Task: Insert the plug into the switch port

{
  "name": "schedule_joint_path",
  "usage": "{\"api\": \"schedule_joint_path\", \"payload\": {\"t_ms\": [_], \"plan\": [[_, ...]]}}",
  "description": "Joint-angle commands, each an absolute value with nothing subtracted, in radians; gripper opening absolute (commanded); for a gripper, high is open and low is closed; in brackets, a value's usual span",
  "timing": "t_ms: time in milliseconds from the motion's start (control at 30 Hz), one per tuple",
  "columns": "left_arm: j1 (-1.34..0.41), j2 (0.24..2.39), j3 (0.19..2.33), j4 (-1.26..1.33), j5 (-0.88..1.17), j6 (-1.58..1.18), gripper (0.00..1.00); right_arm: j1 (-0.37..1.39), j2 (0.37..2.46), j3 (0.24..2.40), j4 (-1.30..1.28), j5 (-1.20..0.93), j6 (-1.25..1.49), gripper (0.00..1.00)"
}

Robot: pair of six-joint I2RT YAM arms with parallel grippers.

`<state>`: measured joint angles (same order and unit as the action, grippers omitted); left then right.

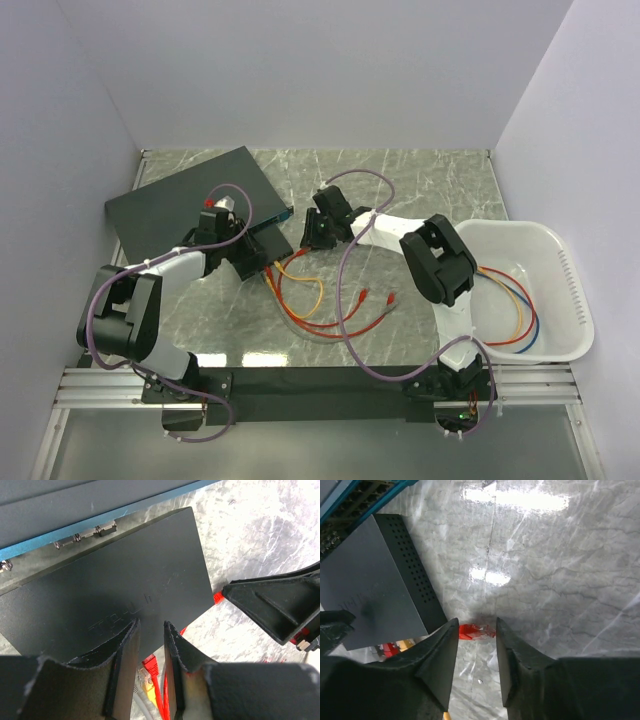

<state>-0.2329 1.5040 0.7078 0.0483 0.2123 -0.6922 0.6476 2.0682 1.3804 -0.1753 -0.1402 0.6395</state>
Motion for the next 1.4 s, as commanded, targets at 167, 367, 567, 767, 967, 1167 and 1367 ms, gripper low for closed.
{"api": "schedule_joint_path", "payload": {"t_ms": [167,367,567,767,967,1167,1367], "plan": [[-0.232,1.514,0.706,0.101,0.23,-0.675,0.32,0.65,2.106,1.374,-0.186,-0.169,0.655,0.24],[-0.232,1.529,0.71,0.103,0.236,-0.673,0.32,0.65,2.112,1.368,-0.146,-0.187,0.66,0.05],[-0.232,1.503,0.71,0.095,0.244,-0.67,0.32,0.641,2.069,1.374,-0.133,-0.172,0.627,0.0],[-0.232,1.462,0.715,0.074,0.227,-0.666,0.32,0.634,1.971,1.347,-0.215,-0.068,0.552,0.41],[-0.232,1.445,0.706,0.081,0.224,-0.675,0.32,0.638,1.824,1.21,-0.235,-0.026,0.531,0.71],[-0.232,1.443,0.695,0.095,0.232,-0.683,0.32,0.718,1.847,1.245,-0.282,-0.083,0.537,0.73],[-0.232,1.41,0.687,0.08,0.233,-0.678,0.32,0.762,1.972,1.396,-0.368,-0.043,0.557,0.73]]}}
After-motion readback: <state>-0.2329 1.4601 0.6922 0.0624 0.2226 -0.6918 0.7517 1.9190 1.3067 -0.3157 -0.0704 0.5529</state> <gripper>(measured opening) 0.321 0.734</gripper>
